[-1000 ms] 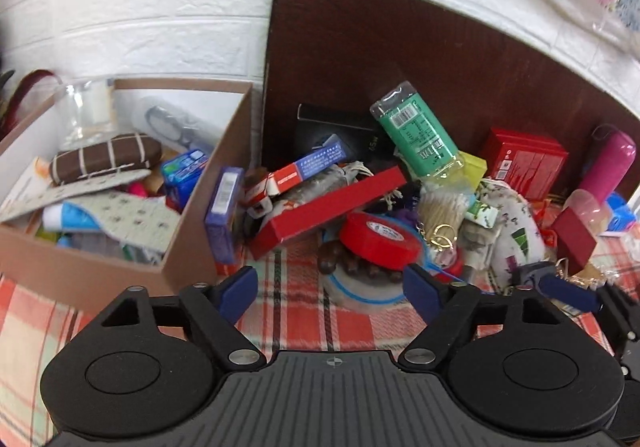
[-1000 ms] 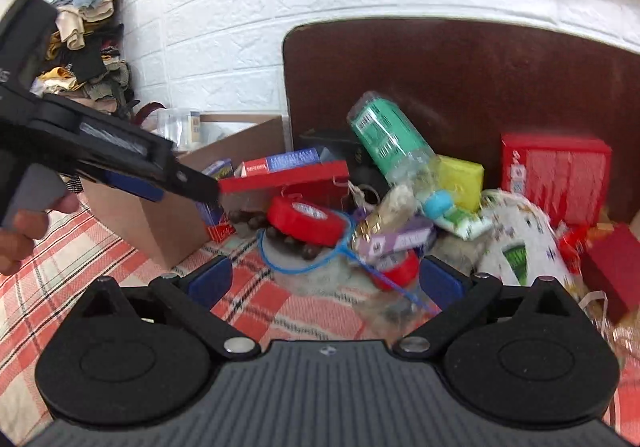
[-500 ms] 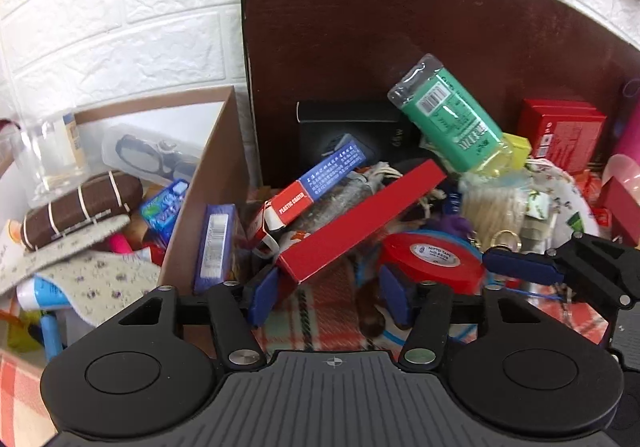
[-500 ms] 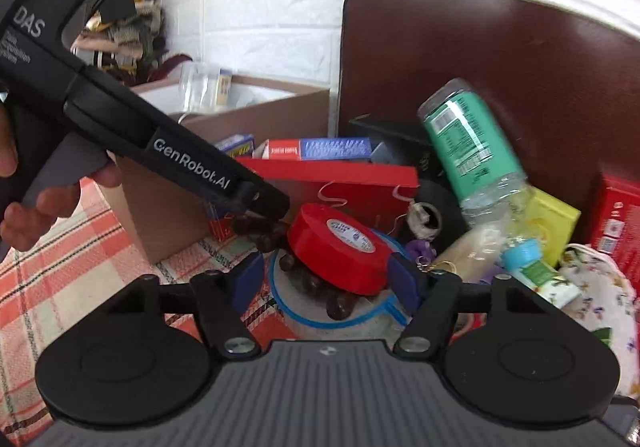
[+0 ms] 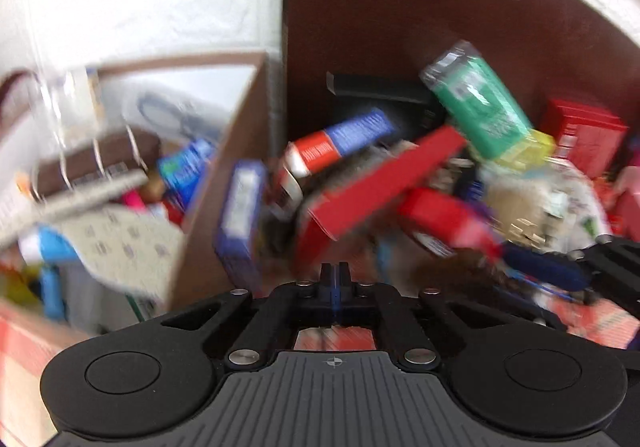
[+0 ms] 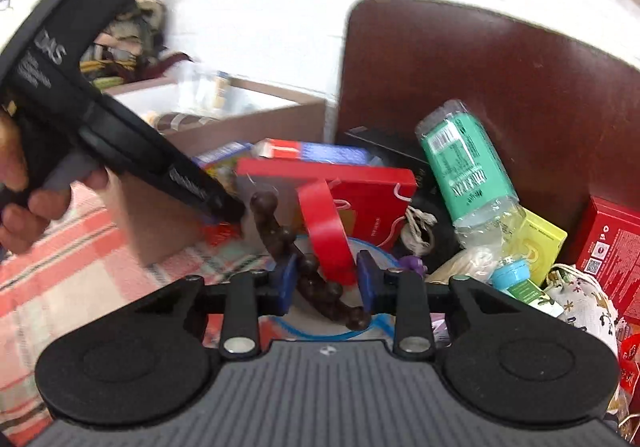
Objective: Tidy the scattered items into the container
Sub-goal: 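Grasp the red tape roll with the left tool while the right tool holds the antler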
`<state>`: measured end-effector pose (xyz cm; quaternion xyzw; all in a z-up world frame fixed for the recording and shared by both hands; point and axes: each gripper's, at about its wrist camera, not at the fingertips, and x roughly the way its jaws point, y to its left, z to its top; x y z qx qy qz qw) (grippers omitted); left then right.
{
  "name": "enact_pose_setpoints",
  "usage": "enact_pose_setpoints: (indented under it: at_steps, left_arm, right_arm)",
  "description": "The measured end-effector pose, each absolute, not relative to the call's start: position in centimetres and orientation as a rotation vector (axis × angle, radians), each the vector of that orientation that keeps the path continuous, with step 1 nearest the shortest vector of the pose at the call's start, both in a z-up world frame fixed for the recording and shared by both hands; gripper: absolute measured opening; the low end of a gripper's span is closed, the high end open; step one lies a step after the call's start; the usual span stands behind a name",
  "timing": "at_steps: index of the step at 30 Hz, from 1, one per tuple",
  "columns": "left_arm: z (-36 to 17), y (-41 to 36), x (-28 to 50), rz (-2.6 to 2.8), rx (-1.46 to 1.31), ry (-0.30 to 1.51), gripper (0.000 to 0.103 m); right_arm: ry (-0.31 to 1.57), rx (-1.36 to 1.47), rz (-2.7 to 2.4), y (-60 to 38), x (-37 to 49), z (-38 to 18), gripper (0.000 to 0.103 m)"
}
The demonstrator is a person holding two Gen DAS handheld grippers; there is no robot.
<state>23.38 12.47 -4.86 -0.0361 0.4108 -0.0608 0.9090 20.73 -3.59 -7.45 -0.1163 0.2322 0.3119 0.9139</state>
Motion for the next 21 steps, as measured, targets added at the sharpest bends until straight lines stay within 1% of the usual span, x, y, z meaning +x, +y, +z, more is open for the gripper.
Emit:
enact_pose_setpoints:
  at_steps: [6, 7, 8, 9, 10, 11, 13, 14, 18, 20, 21]
  left_arm:
    - [-5.3, 12.2, 20.4, -0.182, -0.129, 0.876, 0.000]
    - [-5.3, 12.1, 20.0, -0.187, -0.127, 0.874, 0.015]
    - [-5.3, 12.0, 19.6, -0.187, -0.127, 0.871, 0.025]
    - [-5.3, 11.8, 19.4, -0.182, -0.122, 0.868, 0.027]
    - [-5.3, 11.6, 19.4, -0.171, -0.112, 0.863, 0.032]
    - [-5.3, 11.4, 19.5, -0.162, -0.106, 0.858, 0.038]
    - [-5.3, 11.5, 20.0, -0.144, -0.121, 0.851, 0.047]
    - [-5.3, 11.7, 20.3, -0.137, -0.136, 0.848, 0.050]
    - [-5.8, 12.1, 22.1, -0.117, -0.222, 0.856, 0.054]
    - [-5.9, 12.2, 22.9, -0.115, -0.271, 0.849, 0.062]
    - [-5.9, 12.2, 23.3, -0.111, -0.292, 0.843, 0.063]
  right_arm:
    - [0.552, -0.220, 0.685, -5.4, 17.0, -8.1, 0.013]
    - [0.577, -0.213, 0.685, -5.9, 16.5, -8.5, 0.013]
    - [0.607, -0.214, 0.683, -6.2, 16.2, -9.0, 0.014]
    - [0.625, -0.210, 0.683, -6.6, 15.8, -9.3, 0.014]
    - [0.627, -0.200, 0.681, -6.9, 15.5, -9.5, 0.015]
    - [0.630, -0.189, 0.678, -7.3, 15.1, -9.7, 0.024]
    - [0.623, -0.173, 0.661, -7.9, 14.9, -9.5, 0.038]
    - [0.615, -0.165, 0.649, -8.1, 14.9, -9.4, 0.041]
    - [0.595, -0.145, 0.603, -8.7, 15.6, -9.1, 0.042]
    - [0.596, -0.138, 0.591, -8.9, 16.3, -9.2, 0.042]
    - [0.600, -0.138, 0.588, -9.0, 16.4, -9.3, 0.043]
